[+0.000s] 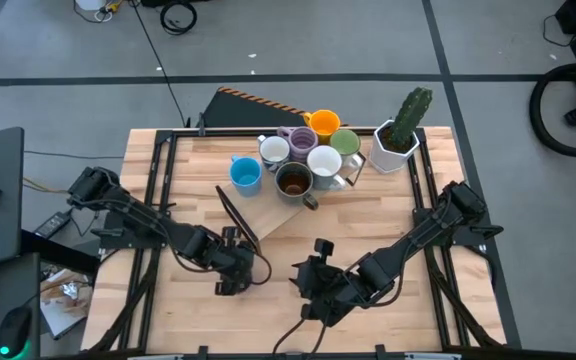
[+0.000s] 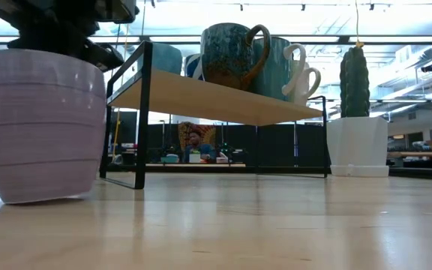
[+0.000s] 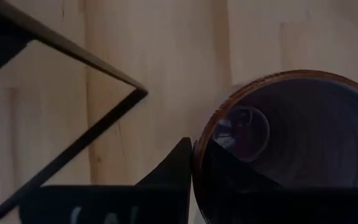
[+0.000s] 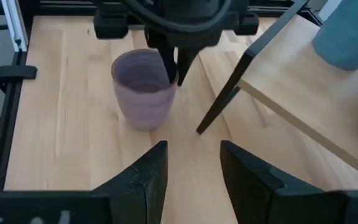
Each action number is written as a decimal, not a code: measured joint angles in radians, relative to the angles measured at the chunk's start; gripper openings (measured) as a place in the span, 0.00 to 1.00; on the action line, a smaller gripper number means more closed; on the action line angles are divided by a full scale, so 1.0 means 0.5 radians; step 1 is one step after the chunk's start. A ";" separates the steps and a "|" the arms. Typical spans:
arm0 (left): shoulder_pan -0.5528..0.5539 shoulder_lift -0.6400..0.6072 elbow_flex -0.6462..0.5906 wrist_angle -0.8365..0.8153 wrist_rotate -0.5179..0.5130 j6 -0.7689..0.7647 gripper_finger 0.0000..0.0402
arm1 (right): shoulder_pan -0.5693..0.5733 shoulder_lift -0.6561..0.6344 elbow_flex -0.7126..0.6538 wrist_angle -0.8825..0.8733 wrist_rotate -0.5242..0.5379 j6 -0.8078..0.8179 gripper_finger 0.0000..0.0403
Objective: Place coffee mugs
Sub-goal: Put the purple mug on the shelf
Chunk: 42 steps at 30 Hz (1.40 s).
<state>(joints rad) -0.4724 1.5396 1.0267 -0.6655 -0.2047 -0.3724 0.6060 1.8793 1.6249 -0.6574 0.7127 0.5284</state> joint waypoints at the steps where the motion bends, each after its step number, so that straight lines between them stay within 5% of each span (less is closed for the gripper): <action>1: 0.002 0.003 0.000 0.005 0.010 0.021 0.08 | 0.000 0.000 0.000 0.006 -0.001 -0.008 0.38; 8: -0.013 0.024 0.000 0.126 0.001 0.129 0.10 | 0.002 -0.002 -0.026 0.084 -0.016 -0.067 0.38; 22: -0.040 -0.032 0.118 -0.130 -0.012 0.142 0.39 | -0.002 -0.002 -0.027 0.126 -0.019 -0.144 0.38; 30: -0.249 -0.281 0.119 -0.450 -0.548 0.071 0.40 | -0.011 0.000 -0.249 0.407 -0.063 -0.150 0.38; 37: -0.364 -0.450 -0.235 -0.410 -0.636 -0.234 0.40 | -0.027 0.000 -0.345 0.609 -0.121 -0.203 0.38; 42: -0.365 -0.453 -0.439 -0.121 -0.621 -0.294 0.40 | -0.078 0.000 -0.502 1.067 -0.337 -0.326 0.38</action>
<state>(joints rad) -0.6549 1.3131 0.8072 -0.7261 -0.5152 -0.5196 0.5671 1.8793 1.3737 -0.1240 0.5444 0.3654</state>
